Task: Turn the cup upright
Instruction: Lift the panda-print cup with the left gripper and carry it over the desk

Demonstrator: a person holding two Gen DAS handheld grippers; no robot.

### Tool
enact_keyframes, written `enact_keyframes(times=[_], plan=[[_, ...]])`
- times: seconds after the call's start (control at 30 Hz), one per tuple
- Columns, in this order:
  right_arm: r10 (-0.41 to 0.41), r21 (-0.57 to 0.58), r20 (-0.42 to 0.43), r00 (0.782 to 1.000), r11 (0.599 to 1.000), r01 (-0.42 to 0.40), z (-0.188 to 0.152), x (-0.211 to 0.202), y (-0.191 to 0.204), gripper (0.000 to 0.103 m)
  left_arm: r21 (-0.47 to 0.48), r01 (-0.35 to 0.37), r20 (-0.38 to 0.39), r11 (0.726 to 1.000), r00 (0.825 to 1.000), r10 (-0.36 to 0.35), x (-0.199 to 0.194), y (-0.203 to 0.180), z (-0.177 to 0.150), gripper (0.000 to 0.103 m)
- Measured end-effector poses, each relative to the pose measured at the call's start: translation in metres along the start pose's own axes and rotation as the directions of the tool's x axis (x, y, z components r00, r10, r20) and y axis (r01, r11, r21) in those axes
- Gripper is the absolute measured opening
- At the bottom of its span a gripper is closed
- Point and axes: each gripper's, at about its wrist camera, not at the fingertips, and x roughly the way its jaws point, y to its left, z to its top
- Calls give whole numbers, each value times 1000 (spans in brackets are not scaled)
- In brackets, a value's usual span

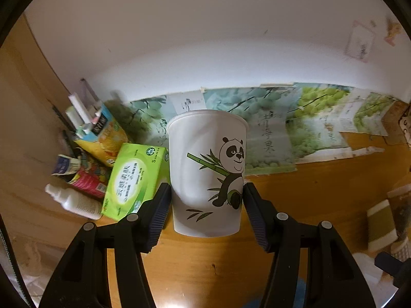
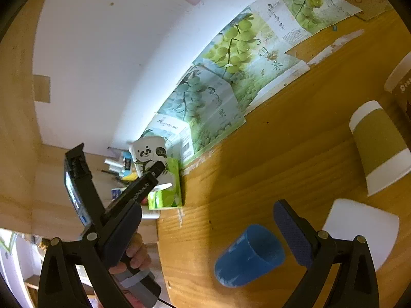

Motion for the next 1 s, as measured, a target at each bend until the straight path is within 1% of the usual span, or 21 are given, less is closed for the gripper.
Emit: enact_keyframes(times=[0.07,0.2,0.37,0.57,0.6,0.67,0.77,0.87,1.0], plan=[[14,-10,-5,1000,1000,-14,-2,-9,0,103,8,-21,15,1000,1000,21,-13,-4,-6,62],[36,-30,-16,999,999,-37,-11,-26,-6,103,6,-26,33,1000,999,25,-45,-15,-22,62],[53,-58,-44,998,997,-55,-25,-49,-17,103,45,-68,60,997,996,65,-77,-40,-48,62],[63,-76,-62,996,995,-67,-40,-83,-35,103,72,-86,67,994,994,81,-111,-70,-83,62],[63,-88,-68,996,994,-69,-45,-96,-41,103,76,-81,63,994,995,77,-117,-75,-90,62],[64,-91,-69,996,993,-70,-46,-100,-43,103,78,-72,54,994,996,68,-124,-83,-99,62],[61,-103,-79,995,992,-69,-56,-121,-56,103,86,-58,46,995,997,54,-136,-98,-116,62],[53,-111,-89,995,992,-63,-63,-132,-64,103,92,-37,32,995,999,35,-146,-112,-132,62],[38,-120,-98,994,992,-49,-71,-142,-72,103,97,7,1,995,1000,-8,-155,-130,-153,62]])
